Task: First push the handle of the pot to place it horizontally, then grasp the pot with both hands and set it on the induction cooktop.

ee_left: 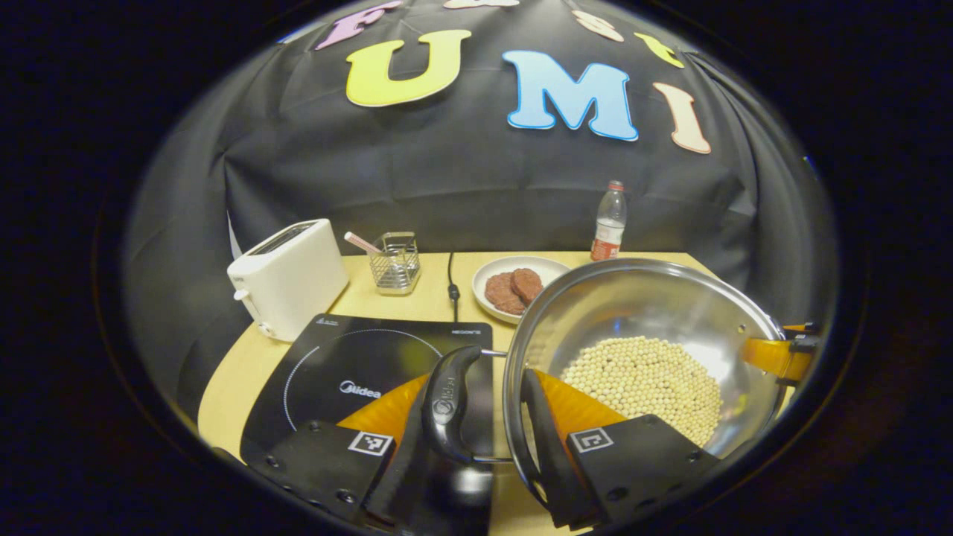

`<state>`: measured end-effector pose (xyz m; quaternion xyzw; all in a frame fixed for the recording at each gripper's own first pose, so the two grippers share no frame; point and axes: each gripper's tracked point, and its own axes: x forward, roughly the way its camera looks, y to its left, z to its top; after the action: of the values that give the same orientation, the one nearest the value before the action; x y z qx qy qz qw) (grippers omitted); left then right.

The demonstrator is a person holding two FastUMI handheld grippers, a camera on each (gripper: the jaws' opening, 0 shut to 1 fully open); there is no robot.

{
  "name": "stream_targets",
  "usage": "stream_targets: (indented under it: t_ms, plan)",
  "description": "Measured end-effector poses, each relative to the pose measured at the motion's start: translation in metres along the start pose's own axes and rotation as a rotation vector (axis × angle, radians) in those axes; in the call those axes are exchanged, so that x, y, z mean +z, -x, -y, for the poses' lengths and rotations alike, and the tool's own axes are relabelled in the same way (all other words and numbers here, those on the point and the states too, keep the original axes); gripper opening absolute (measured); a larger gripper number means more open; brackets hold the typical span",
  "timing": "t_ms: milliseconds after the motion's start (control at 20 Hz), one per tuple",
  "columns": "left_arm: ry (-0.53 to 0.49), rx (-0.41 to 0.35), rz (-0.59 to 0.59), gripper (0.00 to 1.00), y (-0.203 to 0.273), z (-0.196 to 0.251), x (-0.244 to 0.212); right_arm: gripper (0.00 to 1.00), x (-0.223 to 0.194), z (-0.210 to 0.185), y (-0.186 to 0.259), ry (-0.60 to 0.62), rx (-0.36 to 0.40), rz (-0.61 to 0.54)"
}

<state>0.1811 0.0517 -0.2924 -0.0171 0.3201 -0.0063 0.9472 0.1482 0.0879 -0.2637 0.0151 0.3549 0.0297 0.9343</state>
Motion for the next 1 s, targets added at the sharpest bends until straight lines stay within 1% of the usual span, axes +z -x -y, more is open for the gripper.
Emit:
stream_targets:
  t_ms: [50,100,150,450,500,550,600,700,750,1000]
  plan:
    - [0.000,0.002,0.000,0.67,0.000,-0.012,-0.001,0.57,0.001,-0.011,0.001,-0.003,0.002,-0.002]
    - [-0.001,0.001,0.000,0.71,0.001,-0.023,-0.001,0.57,0.000,-0.021,0.001,-0.005,0.002,-0.002]
    - [0.000,-0.001,0.001,0.67,0.000,-0.034,-0.002,0.57,-0.001,-0.031,0.001,-0.004,0.001,-0.002]
    - [0.014,-0.010,0.001,0.67,-0.010,-0.093,-0.004,0.57,0.001,-0.087,0.001,0.005,-0.010,0.005]
    - [0.013,-0.012,0.001,0.71,-0.012,-0.102,-0.004,0.57,0.001,-0.096,0.001,0.006,-0.012,0.005]
    - [0.011,-0.013,0.002,0.71,-0.015,-0.112,-0.003,0.57,0.001,-0.106,0.000,0.006,-0.013,0.004]
    - [0.008,-0.012,0.002,0.67,-0.017,-0.121,-0.002,0.57,0.001,-0.114,-0.003,0.005,-0.012,0.002]
    - [-0.002,-0.006,0.002,0.67,-0.021,-0.140,-0.003,0.57,-0.001,-0.132,-0.004,0.002,-0.009,-0.003]
    - [-0.008,-0.001,0.002,0.71,-0.023,-0.150,-0.003,0.57,-0.001,-0.141,-0.006,-0.001,-0.005,-0.009]
    - [0.004,0.023,-0.007,0.71,-0.035,-0.196,-0.009,0.57,-0.002,-0.186,-0.017,0.009,0.008,-0.011]
